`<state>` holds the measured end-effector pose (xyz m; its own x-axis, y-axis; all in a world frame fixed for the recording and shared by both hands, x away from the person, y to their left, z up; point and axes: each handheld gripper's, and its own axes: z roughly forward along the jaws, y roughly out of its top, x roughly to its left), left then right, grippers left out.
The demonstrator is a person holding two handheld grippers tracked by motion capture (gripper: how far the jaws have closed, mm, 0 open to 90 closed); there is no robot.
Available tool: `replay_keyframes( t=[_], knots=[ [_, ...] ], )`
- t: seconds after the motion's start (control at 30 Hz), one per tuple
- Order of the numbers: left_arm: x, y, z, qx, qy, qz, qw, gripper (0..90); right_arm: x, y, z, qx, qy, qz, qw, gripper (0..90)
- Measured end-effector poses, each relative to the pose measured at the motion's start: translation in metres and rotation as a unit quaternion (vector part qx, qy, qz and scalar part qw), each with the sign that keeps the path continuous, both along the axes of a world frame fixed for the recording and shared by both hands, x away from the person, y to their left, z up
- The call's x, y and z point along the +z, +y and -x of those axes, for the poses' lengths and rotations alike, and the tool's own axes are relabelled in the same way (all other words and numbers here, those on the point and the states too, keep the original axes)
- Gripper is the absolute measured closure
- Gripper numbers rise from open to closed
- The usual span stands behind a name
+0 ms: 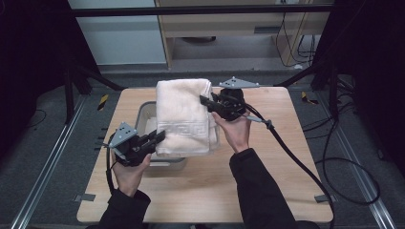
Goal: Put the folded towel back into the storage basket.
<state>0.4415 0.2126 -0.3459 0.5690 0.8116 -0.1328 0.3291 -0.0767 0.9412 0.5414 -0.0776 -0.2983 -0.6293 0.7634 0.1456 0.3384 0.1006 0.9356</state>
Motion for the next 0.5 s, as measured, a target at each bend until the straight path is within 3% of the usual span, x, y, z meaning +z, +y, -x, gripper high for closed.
replay_keyframes(
  t=[0.5],
  knots=[
    [0.002,0.024,-0.003,0.024,0.004,0.002,0.9997,78.5,0.003,0.03,-0.013,0.015,0.001,0.002,0.9999,68.3]
  ],
)
